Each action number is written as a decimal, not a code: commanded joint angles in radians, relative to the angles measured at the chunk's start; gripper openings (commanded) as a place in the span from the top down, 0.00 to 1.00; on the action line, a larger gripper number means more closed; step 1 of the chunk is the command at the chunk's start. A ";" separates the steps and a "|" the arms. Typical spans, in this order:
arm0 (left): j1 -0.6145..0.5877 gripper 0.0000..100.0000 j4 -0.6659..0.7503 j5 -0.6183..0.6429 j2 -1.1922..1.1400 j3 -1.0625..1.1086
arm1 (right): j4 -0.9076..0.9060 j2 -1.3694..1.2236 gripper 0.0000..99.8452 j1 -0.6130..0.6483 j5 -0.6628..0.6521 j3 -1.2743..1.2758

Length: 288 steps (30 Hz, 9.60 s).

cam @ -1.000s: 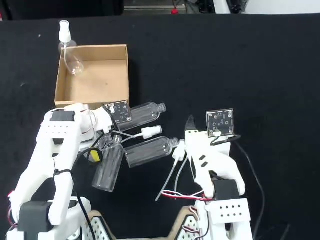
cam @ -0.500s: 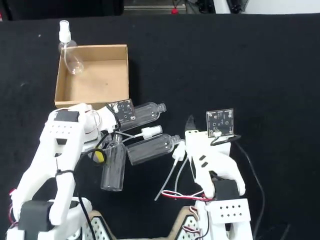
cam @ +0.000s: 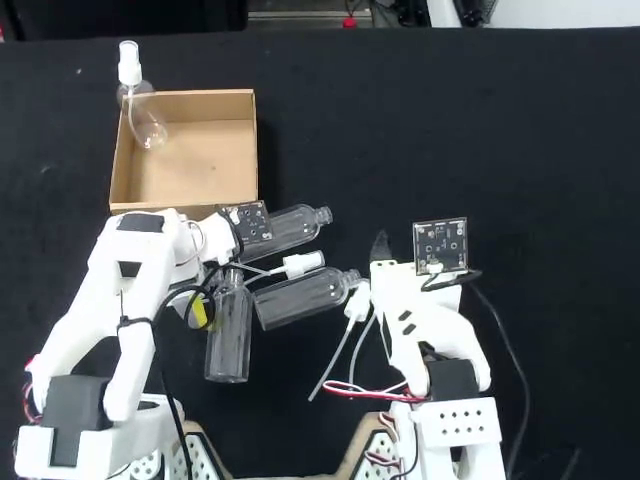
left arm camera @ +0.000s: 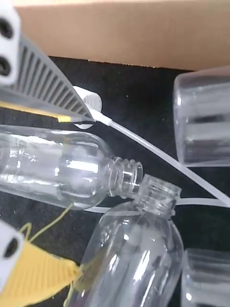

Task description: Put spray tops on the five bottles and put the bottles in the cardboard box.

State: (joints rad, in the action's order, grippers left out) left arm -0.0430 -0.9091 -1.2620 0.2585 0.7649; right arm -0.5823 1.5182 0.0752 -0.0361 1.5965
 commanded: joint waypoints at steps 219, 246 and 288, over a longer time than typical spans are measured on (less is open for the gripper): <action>0.369 0.81 0.750 1.540 1.567 0.934 | -0.766 -1.257 0.99 0.425 0.186 -2.517; 0.369 0.81 0.750 1.412 1.567 0.934 | -0.766 -1.265 0.99 0.470 0.180 -2.420; 0.361 0.81 0.758 1.404 1.567 0.934 | -0.752 -1.267 0.99 0.520 0.180 -2.390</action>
State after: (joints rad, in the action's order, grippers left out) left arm 0.3284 -0.1573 0.1527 1.8128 1.6747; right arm -1.3587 0.2263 0.6229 0.1511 -0.7848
